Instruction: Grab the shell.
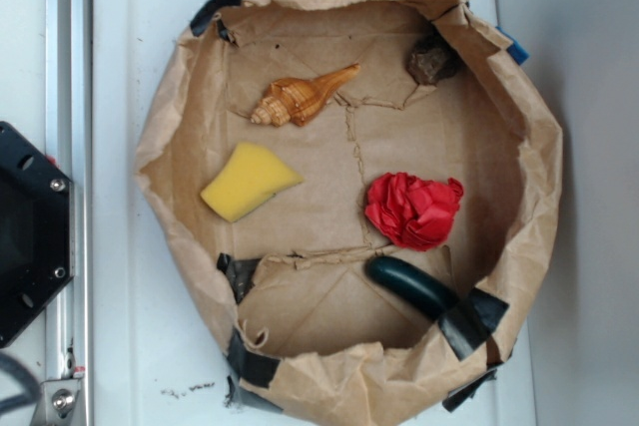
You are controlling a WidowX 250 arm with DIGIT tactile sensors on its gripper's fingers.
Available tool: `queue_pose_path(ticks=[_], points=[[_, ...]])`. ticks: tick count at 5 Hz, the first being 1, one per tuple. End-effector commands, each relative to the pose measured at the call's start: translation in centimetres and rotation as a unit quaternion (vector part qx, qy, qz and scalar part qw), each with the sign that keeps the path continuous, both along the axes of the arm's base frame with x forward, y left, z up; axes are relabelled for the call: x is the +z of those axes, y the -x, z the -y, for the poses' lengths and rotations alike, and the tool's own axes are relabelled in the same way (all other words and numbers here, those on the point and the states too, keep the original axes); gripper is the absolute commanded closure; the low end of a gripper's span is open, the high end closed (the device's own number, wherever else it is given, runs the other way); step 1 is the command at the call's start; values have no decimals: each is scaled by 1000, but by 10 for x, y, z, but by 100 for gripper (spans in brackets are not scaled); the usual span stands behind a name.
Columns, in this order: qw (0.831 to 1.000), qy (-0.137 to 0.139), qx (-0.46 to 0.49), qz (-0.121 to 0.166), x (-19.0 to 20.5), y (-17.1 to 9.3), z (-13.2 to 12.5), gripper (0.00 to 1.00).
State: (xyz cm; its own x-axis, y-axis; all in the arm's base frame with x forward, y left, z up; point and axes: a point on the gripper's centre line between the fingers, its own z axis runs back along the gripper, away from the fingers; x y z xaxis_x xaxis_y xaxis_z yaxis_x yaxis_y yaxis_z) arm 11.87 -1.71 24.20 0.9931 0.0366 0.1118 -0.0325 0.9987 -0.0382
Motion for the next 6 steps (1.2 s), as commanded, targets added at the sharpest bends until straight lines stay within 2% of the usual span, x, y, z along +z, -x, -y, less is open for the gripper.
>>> queue_pose_path(ticks=[1,2,3,4,5,6], points=[[1000,0,0,0,0,0,0,0],[998,31,47,-26,-6,-38,-2,0],[993,47,104,-31,-18,-56,-17,0],[983,52,178,-9,-32,-70,-37,0],[970,70,231,13,-46,-99,-54,0],[970,58,232,28,-48,-114,-54,0]])
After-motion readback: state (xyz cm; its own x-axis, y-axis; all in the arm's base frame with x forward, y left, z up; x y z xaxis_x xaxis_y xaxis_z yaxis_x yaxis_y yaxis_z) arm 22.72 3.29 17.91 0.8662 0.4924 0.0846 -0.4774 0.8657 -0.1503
